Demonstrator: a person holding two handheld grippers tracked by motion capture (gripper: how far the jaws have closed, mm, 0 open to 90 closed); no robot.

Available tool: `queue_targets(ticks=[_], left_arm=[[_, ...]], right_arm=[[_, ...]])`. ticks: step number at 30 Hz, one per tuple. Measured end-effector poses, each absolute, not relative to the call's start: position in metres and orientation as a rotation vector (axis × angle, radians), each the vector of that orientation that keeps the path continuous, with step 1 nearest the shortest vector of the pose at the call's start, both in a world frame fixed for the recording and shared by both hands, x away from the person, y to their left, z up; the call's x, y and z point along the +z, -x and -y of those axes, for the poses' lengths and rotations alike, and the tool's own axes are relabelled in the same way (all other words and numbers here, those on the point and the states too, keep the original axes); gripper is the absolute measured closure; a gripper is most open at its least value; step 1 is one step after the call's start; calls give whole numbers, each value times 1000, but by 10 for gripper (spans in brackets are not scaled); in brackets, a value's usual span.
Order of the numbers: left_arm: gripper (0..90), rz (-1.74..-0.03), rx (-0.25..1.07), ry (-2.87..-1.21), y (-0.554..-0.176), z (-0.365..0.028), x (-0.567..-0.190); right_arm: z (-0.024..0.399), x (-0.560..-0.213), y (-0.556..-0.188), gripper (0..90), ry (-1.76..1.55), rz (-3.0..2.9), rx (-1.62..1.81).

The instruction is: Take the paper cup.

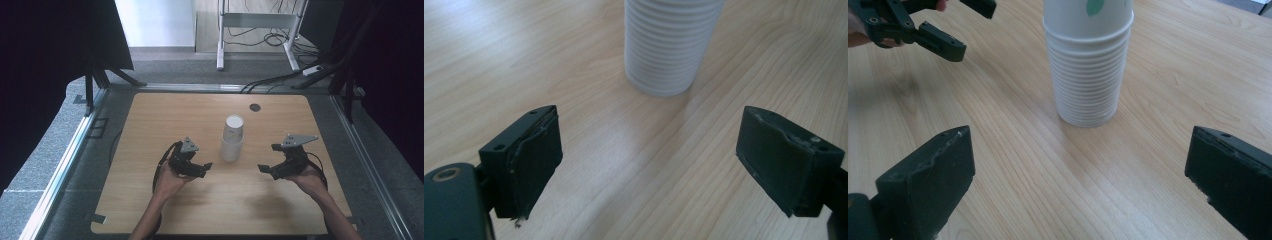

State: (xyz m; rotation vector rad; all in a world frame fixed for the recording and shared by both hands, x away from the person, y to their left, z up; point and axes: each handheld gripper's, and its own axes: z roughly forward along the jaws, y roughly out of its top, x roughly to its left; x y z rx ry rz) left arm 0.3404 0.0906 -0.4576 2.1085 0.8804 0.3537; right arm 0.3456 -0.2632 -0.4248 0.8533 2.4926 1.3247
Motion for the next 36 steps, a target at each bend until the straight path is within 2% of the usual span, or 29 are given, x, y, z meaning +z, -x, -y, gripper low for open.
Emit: queue_targets(ticks=[36], left_arm=[[119, -805, 364, -2159, -375, -42, -448]], right_arm=[[233, -398, -380, 25, -779, -2508, 1343]])
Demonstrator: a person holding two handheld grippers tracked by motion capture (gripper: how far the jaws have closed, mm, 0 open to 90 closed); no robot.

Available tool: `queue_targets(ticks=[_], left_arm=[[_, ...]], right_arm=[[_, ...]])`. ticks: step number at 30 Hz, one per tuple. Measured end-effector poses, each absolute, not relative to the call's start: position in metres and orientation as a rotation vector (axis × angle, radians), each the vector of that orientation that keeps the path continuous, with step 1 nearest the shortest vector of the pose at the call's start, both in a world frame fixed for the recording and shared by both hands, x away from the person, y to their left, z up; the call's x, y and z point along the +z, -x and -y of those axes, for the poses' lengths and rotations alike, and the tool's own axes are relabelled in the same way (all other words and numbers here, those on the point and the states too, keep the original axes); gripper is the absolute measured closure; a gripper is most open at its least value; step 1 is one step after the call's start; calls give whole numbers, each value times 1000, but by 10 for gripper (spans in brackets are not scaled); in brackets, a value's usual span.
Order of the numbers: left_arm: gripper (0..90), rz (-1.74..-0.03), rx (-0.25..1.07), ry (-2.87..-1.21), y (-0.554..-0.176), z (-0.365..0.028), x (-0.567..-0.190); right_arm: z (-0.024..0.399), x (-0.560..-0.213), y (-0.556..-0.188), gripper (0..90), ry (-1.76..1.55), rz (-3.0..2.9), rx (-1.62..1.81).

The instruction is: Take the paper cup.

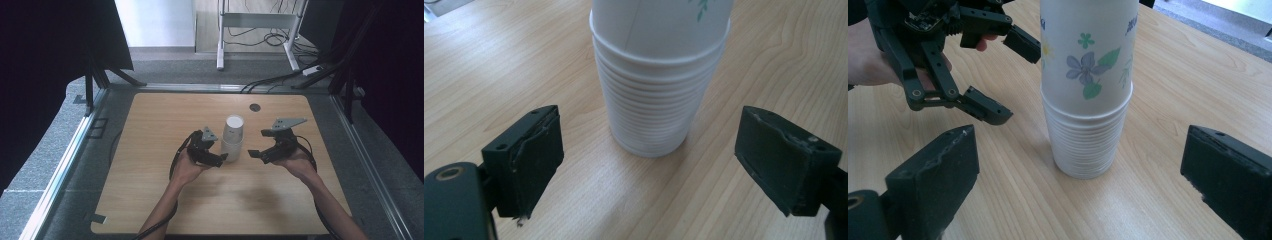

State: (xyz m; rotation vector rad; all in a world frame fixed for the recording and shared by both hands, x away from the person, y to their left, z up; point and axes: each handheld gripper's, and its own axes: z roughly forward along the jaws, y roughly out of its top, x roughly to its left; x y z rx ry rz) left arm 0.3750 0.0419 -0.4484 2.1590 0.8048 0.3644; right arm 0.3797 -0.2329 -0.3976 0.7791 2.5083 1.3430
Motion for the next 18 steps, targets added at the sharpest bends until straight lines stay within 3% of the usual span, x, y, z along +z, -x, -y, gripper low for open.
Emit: queue_targets(ticks=[18], left_arm=[[140, -791, 339, -2147, -390, -24, -450]], right_arm=[[214, -386, -402, 102, -784, -2522, 1359]])
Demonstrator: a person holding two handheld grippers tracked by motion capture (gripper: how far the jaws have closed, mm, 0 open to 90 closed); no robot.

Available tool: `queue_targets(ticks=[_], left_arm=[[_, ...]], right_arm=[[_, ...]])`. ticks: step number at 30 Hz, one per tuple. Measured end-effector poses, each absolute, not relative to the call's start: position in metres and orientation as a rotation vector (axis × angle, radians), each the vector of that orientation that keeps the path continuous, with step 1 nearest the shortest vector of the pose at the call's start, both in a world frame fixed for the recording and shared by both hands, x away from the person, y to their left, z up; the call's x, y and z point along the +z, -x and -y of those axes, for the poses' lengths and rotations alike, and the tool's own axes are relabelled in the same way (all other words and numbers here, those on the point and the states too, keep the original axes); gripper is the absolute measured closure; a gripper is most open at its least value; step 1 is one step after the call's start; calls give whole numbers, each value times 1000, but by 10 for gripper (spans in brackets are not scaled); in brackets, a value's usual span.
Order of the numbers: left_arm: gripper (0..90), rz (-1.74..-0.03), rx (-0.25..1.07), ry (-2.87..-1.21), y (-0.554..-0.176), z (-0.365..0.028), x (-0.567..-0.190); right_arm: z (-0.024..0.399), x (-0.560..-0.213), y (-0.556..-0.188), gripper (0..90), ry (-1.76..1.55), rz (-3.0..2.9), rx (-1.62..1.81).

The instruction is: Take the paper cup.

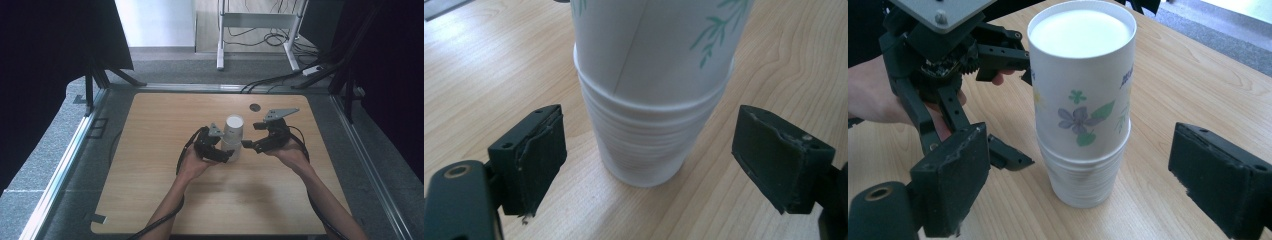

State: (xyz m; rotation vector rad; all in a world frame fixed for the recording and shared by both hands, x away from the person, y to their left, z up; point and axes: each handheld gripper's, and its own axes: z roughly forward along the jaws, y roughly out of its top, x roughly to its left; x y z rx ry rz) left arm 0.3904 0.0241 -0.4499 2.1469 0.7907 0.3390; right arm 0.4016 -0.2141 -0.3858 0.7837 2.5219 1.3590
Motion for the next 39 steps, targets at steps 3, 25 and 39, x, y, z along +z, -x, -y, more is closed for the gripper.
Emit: queue_targets(ticks=[3, 25, 39], left_arm=[[143, -784, 335, -2144, -393, -23, -449], [205, -769, 321, -2122, -401, -15, -454], [220, -762, 340, -2135, -400, -14, -454]], right_arm=[[211, -385, -405, 115, -788, -2523, 1356], [183, -365, -427, 178, -746, -2540, 1311], [172, -359, -434, 352, -723, -2588, 1263]])
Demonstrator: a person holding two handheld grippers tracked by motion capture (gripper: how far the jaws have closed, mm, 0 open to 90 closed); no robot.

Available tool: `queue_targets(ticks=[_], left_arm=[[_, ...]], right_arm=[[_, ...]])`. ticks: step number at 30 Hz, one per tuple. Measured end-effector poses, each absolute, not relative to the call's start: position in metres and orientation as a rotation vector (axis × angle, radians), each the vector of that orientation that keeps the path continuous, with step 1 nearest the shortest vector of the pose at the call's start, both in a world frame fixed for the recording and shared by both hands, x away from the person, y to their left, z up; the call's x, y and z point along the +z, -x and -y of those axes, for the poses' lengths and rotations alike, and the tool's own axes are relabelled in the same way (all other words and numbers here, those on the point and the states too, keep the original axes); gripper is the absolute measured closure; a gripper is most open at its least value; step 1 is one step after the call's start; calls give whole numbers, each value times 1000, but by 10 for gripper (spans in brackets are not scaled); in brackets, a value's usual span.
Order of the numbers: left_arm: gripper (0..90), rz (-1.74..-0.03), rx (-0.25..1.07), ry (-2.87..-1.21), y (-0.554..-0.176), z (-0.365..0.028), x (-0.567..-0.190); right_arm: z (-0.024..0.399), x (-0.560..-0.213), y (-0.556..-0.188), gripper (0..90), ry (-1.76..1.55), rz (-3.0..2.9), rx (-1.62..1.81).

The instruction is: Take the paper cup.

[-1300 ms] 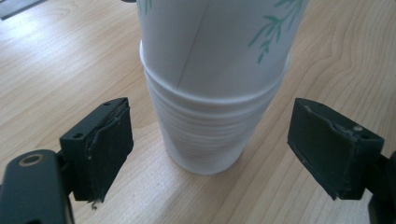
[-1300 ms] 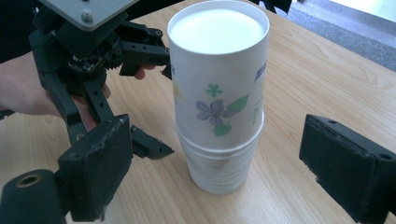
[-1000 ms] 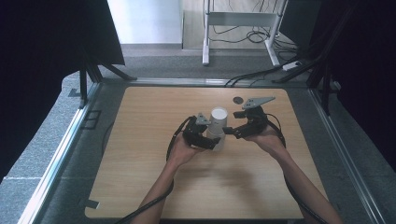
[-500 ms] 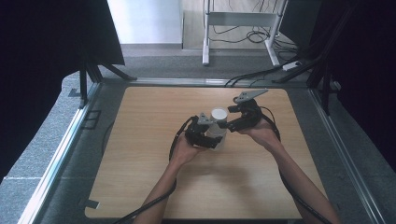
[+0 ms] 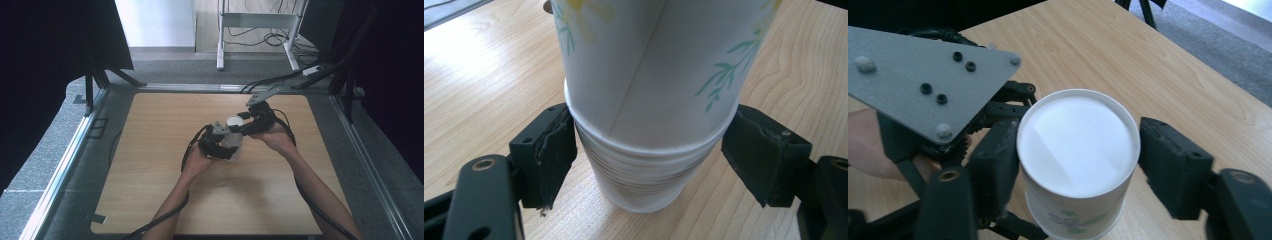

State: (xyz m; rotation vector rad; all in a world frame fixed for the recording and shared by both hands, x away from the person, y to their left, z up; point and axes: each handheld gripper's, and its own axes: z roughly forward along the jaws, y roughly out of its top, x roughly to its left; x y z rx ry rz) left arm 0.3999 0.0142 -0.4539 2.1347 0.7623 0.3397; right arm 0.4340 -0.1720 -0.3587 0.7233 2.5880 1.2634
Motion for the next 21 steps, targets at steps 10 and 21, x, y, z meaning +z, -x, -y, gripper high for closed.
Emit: queue_targets(ticks=[10, 21], left_arm=[[223, -755, 348, -2142, -400, -14, -454], [220, -743, 354, -2140, -399, -15, -455]], right_arm=[[172, -351, -434, 368, -717, -2591, 1242], [174, -334, -433, 371, -693, -2596, 1259]])
